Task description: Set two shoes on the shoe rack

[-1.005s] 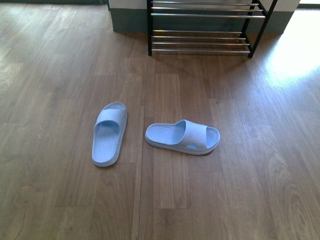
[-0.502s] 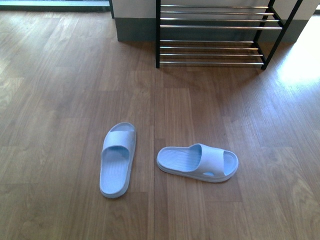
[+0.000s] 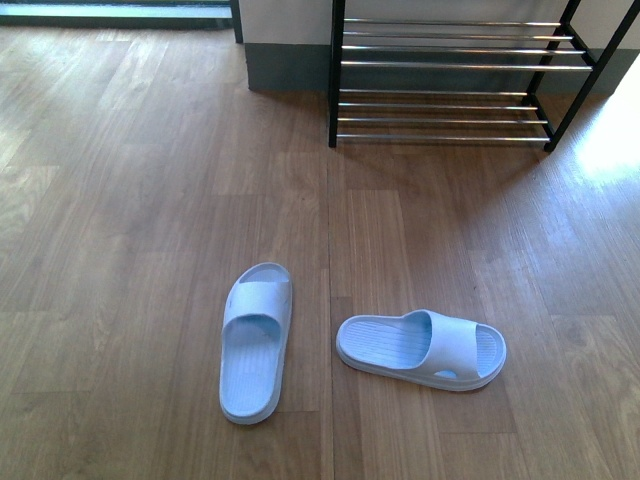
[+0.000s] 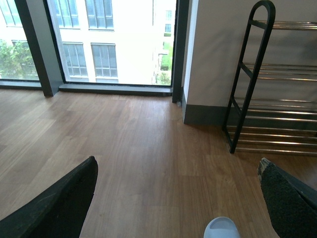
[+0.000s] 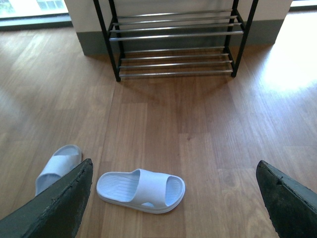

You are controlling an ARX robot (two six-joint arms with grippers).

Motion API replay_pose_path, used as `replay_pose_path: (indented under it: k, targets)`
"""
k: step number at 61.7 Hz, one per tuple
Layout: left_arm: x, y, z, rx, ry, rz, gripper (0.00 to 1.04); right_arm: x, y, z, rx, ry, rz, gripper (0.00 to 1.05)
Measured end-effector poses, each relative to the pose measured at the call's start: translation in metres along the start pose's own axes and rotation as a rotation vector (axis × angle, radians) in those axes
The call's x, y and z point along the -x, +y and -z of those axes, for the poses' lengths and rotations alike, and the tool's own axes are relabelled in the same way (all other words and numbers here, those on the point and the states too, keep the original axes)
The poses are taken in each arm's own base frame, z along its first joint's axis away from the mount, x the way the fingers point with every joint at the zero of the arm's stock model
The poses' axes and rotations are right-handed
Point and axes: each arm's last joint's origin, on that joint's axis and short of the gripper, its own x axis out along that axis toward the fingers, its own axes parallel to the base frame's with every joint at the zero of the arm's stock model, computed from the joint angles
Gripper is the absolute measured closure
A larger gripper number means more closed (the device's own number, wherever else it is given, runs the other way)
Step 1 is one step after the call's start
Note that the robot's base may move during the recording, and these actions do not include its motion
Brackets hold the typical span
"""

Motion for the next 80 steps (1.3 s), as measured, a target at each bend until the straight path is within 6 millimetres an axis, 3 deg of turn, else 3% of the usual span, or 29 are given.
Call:
replay_pose_path:
  k: [5, 14, 22, 34, 48, 60, 80]
  targets:
    - [0.000, 0.000, 0.000, 0.000, 0.000, 0.000, 0.09, -0.016, 0.006, -0.009, -0.006, 0.027, 0.001, 0.09]
    - [0.000, 0.000, 0.000, 0.000, 0.000, 0.000, 0.09, -0.090, 0.028, -0.009, -0.086, 0.218, 0.028, 0.09]
    - [0.000, 0.000, 0.000, 0.000, 0.000, 0.000, 0.09, -0.144, 0.056, 0.020, -0.142, 0.446, 0.079, 0.09]
    - [0.000, 0.000, 0.000, 0.000, 0.000, 0.000, 0.09, -0.201, 0.083, 0.070, -0.181, 0.634, 0.223, 0.09]
    - [0.000, 0.000, 0.000, 0.000, 0.000, 0.000, 0.09, -0.240, 0.110, 0.129, -0.109, 0.785, 0.221, 0.09]
    - [0.000, 0.000, 0.000, 0.000, 0.000, 0.000, 0.09, -0.269, 0.122, 0.161, -0.062, 0.849, 0.241, 0.09]
    - [0.000, 0.000, 0.000, 0.000, 0.000, 0.000, 0.09, -0.302, 0.107, 0.202, -0.035, 0.868, 0.431, 0.09]
